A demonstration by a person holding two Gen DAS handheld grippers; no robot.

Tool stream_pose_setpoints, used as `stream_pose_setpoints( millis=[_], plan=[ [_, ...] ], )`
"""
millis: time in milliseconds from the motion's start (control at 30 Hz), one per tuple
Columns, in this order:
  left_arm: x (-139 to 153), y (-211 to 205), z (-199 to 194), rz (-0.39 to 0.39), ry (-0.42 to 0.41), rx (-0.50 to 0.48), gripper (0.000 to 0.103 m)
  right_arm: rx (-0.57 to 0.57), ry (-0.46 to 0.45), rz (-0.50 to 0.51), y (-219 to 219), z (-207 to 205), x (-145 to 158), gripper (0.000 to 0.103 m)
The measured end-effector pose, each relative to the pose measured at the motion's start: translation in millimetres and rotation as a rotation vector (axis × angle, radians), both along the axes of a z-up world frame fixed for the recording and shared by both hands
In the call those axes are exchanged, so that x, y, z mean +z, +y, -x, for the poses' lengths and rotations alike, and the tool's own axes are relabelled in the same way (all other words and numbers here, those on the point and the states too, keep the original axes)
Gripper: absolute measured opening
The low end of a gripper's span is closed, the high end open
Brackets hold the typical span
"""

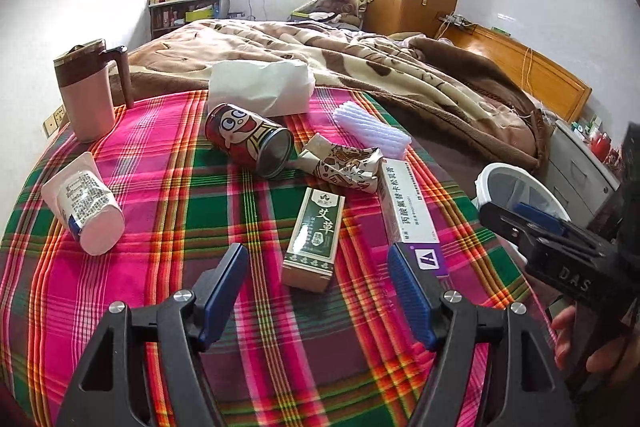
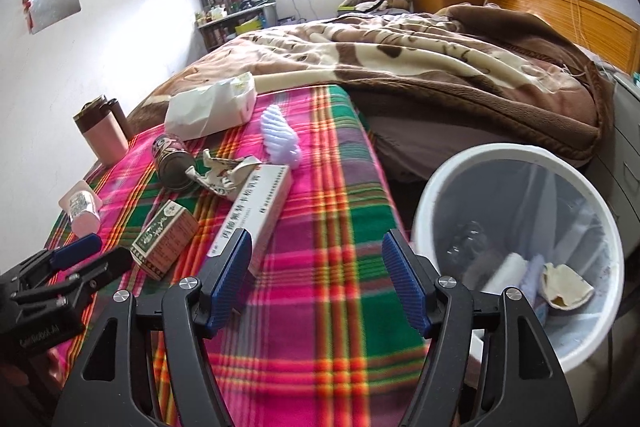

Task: Collect trash
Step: 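Move both tools back over the bed toward the medicine boxes, then grasp the white-purple ointment box with the right tool while the left tool grasps the green box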

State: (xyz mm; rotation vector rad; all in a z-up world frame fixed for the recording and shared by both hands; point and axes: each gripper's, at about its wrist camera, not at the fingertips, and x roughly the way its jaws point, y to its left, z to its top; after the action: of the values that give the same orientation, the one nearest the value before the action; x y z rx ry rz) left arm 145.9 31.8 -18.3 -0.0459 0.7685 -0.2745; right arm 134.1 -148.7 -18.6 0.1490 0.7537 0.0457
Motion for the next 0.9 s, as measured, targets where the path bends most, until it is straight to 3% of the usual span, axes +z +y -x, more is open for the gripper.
stream_pose_setpoints(
  millis=[333, 900],
  plan=[
    [-13.9, 8.9, -12.5, -0.001, 0.057, -0.009, 0.074, 0.073, 0.087, -0.033, 23.5, -31.6, -15.0, 0.071],
    [-25.4, 3.4, -32.2, -0.026, 0.105, -0.024, 0.074, 0.056, 0.194, 0.075, 22.9, -46.0, -28.2, 0.074]
  ],
)
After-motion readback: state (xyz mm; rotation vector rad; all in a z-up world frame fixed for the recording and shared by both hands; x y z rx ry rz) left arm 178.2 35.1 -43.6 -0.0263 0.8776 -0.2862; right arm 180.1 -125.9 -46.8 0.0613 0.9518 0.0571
